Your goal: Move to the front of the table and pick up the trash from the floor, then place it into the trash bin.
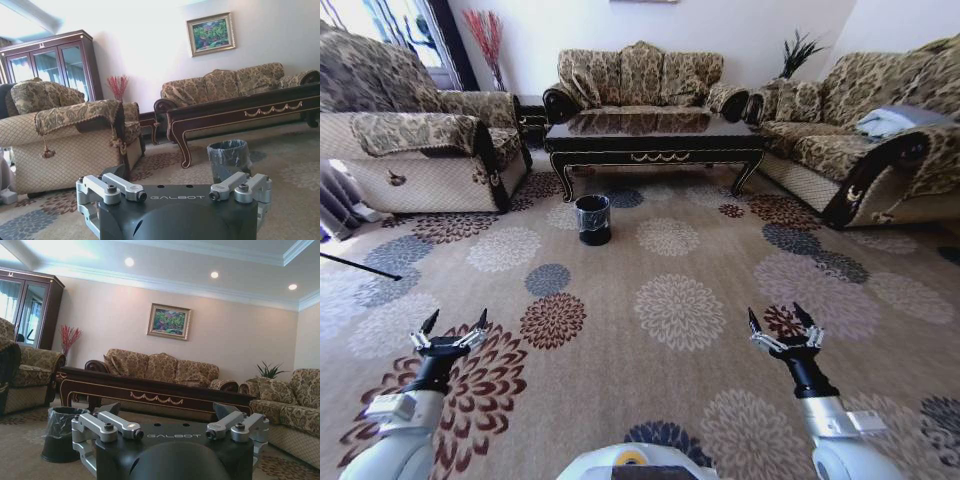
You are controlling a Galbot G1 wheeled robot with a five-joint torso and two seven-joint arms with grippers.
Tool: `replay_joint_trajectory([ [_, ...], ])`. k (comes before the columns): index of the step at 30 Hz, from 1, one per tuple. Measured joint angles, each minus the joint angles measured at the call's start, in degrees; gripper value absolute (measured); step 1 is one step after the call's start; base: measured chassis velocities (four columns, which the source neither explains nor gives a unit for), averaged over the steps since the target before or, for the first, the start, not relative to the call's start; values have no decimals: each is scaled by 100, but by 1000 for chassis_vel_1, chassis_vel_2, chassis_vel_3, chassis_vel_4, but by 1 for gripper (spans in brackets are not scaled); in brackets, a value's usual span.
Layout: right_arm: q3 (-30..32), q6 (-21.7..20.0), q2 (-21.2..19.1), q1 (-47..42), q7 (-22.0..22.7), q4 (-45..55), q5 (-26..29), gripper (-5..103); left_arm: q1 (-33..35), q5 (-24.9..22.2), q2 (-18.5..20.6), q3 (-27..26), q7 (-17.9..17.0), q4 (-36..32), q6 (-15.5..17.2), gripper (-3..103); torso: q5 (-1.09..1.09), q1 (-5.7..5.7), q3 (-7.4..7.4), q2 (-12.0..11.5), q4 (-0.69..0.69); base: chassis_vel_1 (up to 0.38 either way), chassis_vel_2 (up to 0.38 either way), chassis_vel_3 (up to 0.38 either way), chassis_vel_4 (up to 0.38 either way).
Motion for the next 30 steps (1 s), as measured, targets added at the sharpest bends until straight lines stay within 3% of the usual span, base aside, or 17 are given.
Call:
replay_joint_trajectory([
  [10,0,0,0,-1,0,0,0,100,0,0,0,0,0,0,0,100,0,-2,-2,1,-1,129,-165,-139,153],
  [30,0,0,0,0,0,0,0,100,-1,0,0,0,0,0,0,100,-1,0,0,0,0,1,0,-7,-3],
])
